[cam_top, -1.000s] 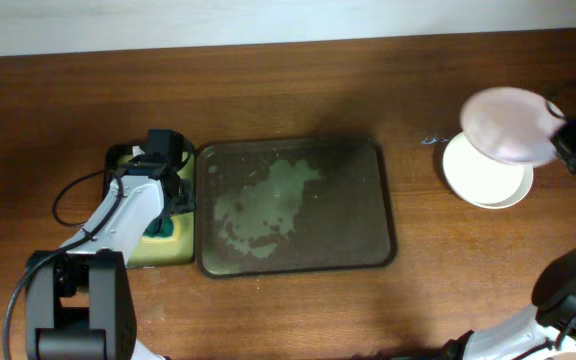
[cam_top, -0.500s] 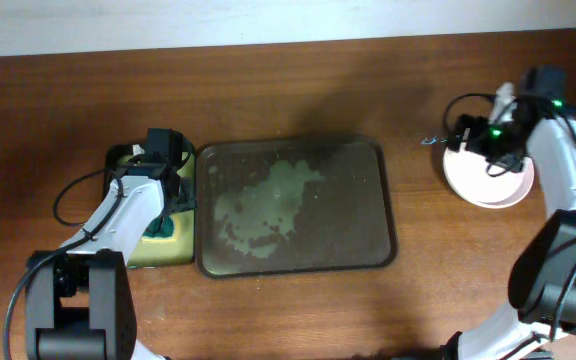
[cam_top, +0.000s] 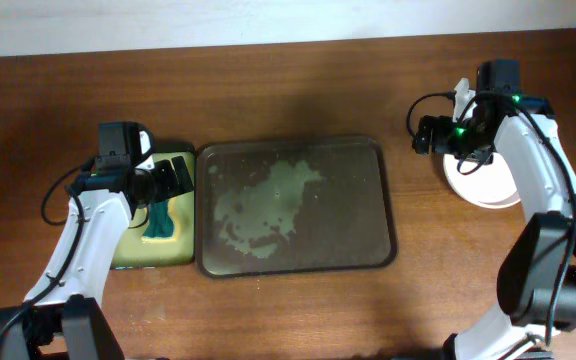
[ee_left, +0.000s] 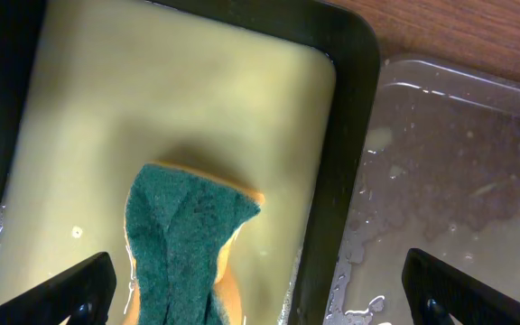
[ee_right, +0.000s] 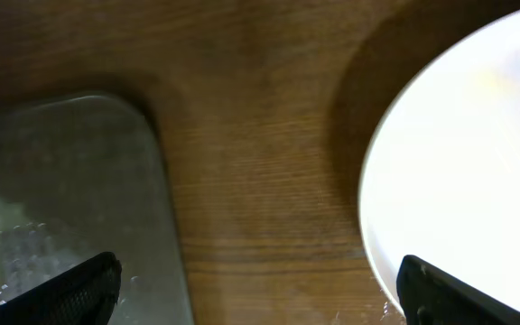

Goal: Clean dirty plates on tray and stack at the side

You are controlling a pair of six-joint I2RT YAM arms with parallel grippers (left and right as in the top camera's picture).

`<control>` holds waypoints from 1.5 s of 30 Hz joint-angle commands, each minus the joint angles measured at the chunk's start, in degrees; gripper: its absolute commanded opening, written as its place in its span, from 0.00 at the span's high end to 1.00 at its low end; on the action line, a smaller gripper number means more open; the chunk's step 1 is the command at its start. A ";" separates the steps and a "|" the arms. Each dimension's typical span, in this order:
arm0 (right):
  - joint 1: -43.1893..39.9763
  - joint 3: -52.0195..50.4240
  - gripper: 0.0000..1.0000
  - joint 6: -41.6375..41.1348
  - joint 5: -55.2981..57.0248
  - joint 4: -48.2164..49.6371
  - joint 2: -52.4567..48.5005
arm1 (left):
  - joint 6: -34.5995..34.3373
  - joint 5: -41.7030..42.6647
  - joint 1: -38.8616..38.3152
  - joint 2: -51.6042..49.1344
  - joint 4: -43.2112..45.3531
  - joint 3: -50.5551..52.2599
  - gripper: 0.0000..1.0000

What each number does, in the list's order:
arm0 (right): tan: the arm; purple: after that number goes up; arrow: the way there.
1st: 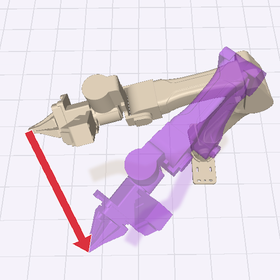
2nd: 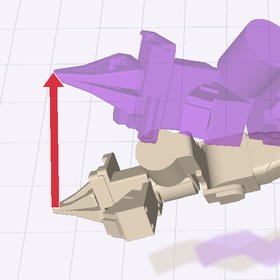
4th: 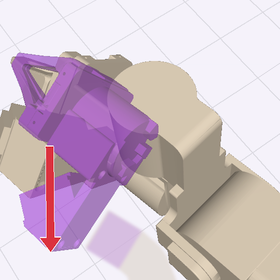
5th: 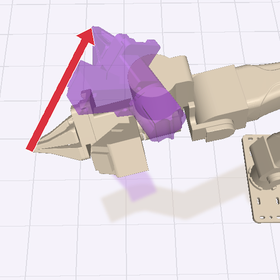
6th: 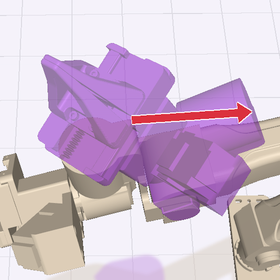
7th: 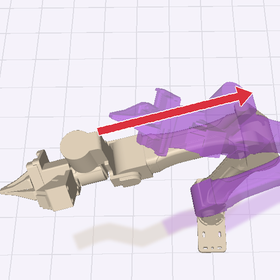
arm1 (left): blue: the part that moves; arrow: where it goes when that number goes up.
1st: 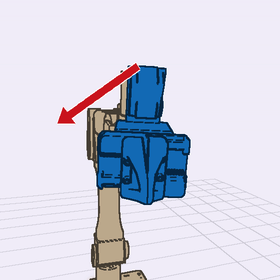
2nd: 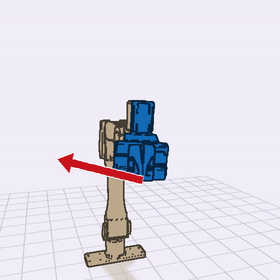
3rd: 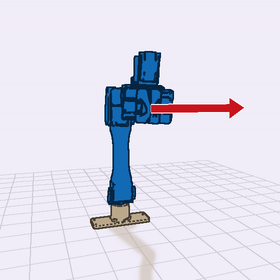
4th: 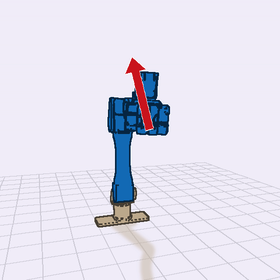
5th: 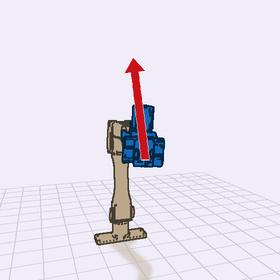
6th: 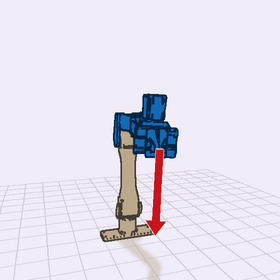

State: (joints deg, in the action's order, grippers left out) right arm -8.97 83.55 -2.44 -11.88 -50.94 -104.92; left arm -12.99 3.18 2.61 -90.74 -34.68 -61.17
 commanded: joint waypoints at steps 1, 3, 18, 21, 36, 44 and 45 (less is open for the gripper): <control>6.58 -0.11 0.02 0.72 0.09 0.04 16.98 | 0.68 0.94 0.17 0.72 -0.02 -0.04 0.01; 14.71 -0.15 0.02 5.53 6.36 2.16 33.59 | 0.68 0.94 0.17 0.72 -0.02 -0.04 0.01; 14.88 -66.60 0.02 6.62 12.55 63.30 103.95 | 0.68 0.94 0.17 0.72 -0.04 -0.04 0.01; 13.81 -76.94 0.02 6.51 12.59 65.33 104.74 | 0.68 0.94 0.17 0.72 -0.02 -0.04 0.01; 10.93 -83.23 0.02 6.51 12.41 46.31 104.08 | 0.68 0.94 0.17 0.72 -0.04 -0.04 0.01; 10.93 -83.23 0.02 6.51 12.41 46.29 104.08 | 0.70 0.90 0.17 11.76 -0.09 1.16 0.00; 10.93 -83.23 0.02 6.51 12.41 46.31 104.08 | 0.70 0.90 0.17 17.79 -0.11 2.54 0.01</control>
State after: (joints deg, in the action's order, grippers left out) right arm 2.37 0.60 4.34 0.19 -4.25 -0.95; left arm -12.99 3.33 2.61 -84.62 -35.09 -60.23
